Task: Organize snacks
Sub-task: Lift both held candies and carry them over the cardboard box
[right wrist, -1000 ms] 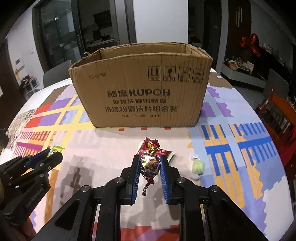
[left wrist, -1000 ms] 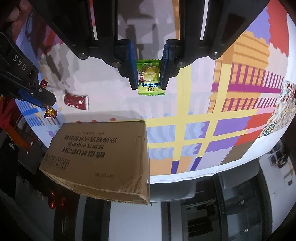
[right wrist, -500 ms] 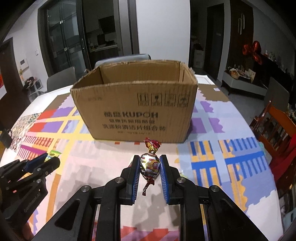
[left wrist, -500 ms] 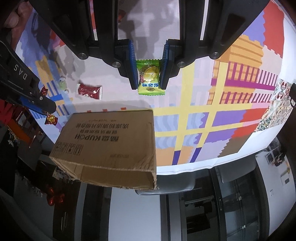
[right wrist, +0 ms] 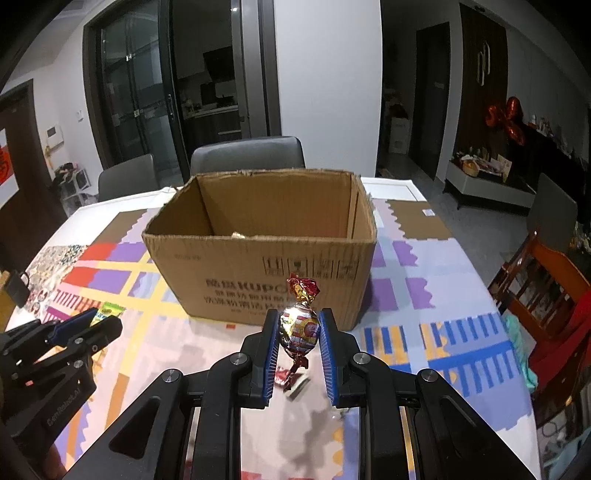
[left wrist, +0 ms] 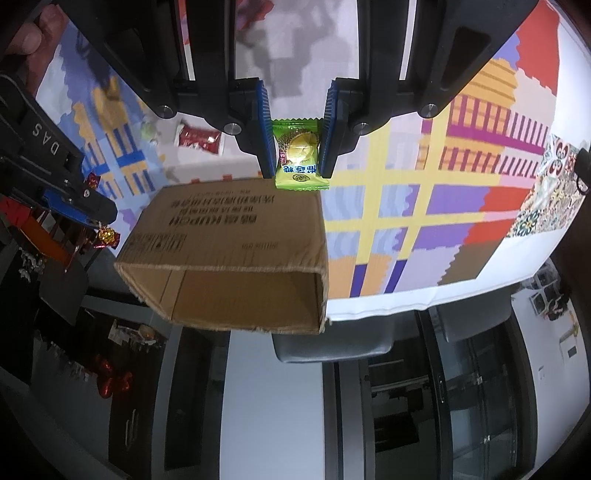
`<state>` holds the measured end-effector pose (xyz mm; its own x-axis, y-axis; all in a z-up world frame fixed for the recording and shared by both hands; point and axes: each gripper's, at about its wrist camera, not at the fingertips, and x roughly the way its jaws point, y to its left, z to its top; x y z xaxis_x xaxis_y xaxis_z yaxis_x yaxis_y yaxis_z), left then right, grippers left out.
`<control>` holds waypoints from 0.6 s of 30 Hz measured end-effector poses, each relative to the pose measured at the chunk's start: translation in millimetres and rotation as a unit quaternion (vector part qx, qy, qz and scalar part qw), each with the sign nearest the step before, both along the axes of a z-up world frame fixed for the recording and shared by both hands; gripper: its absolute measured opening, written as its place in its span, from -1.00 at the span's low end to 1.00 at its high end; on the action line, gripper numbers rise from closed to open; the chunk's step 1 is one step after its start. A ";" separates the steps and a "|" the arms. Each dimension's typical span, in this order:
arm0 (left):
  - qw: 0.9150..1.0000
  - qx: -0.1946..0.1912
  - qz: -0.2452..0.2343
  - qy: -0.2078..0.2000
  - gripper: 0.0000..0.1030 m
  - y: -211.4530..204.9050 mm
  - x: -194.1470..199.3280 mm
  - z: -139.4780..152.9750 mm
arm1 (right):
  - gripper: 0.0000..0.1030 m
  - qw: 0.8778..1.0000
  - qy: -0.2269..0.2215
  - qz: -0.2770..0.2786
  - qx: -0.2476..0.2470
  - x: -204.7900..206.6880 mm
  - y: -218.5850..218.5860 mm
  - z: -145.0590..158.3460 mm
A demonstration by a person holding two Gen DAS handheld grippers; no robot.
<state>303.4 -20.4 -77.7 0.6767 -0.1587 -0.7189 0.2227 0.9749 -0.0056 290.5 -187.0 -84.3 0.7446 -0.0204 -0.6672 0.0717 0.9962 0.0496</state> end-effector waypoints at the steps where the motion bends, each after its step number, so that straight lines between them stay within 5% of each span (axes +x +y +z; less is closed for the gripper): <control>1: 1.000 0.000 -0.001 -0.002 -0.53 -1.0 2.1 2.3 | -0.56 1.000 -0.001 0.001 0.000 1.4 -1.4 2.4; 18: 0.999 -0.009 -0.018 -0.027 -0.53 -25.7 35.0 35.8 | -0.56 0.999 -0.023 0.014 -0.022 26.5 -22.2 36.7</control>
<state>338.3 -46.0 -41.8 0.7077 -0.1969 -0.6785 0.2590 0.9658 -0.0101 317.0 -209.2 -47.7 0.7755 -0.0274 -0.6307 0.0415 0.9991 0.0076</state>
